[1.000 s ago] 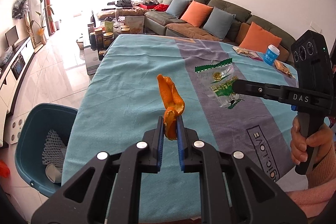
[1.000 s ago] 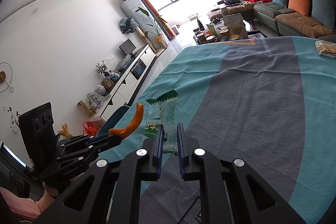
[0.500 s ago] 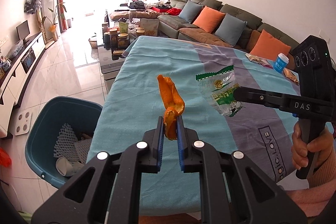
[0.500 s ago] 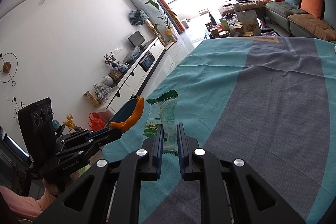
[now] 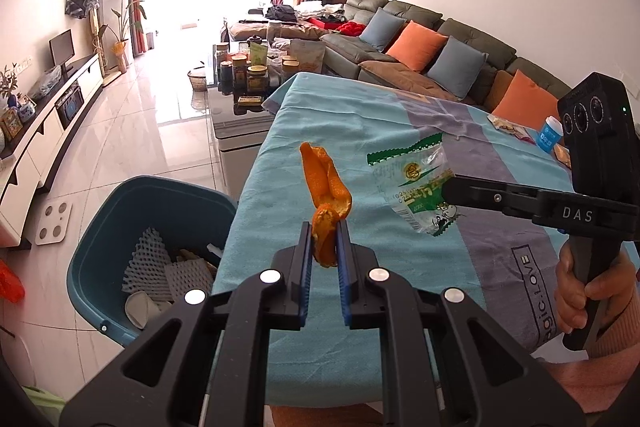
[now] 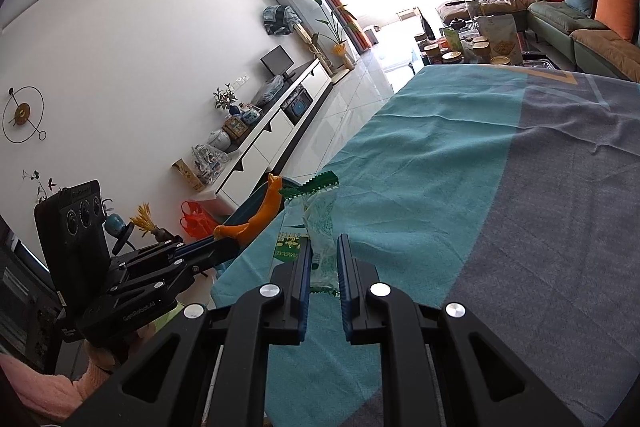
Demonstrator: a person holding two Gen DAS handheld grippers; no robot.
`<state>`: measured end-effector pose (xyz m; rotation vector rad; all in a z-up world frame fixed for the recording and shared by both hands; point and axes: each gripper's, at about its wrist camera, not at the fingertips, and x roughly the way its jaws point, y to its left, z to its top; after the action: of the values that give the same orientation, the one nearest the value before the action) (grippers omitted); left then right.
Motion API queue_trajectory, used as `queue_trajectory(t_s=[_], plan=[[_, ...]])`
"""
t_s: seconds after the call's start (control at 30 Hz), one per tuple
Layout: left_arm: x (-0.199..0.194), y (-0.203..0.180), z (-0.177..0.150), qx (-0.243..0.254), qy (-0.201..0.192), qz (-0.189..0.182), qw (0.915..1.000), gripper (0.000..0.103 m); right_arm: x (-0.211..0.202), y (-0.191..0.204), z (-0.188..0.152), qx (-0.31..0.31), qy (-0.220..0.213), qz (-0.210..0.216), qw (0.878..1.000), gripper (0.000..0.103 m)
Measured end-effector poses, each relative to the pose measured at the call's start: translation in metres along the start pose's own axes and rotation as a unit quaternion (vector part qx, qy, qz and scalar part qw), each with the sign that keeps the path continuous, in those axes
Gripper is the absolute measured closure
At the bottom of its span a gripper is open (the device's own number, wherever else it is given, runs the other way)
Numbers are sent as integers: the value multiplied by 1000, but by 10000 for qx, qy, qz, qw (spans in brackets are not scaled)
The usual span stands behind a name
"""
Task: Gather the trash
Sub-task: 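Carry the orange peel and plastic wrapper over the teal bin with both tools, then open both tools to drop the peel and wrapper into the teal bin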
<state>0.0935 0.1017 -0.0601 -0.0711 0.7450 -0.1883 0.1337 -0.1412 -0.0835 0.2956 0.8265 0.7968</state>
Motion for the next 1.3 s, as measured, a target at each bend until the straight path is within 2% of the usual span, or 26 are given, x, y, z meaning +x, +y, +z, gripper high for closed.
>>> queue_trajectory(t_s=[0.57, 0.97, 1.2, 1.3], plan=[[-7, 85, -9, -729, -4, 755, 9945, 91, 72, 53, 23, -477, 479, 360, 9971, 91], [13, 128, -25, -1093, 252, 1065, 9880, 91, 123, 81, 29, -782, 903, 237, 9926, 91], [30, 147, -34, -1281, 423, 1122, 9845, 90, 156, 94, 31, -891, 1134, -77, 9895, 89], [35, 155, -38, -1421, 470, 1124, 9823, 89, 167, 99, 31, -885, 1225, -163, 9884, 81]])
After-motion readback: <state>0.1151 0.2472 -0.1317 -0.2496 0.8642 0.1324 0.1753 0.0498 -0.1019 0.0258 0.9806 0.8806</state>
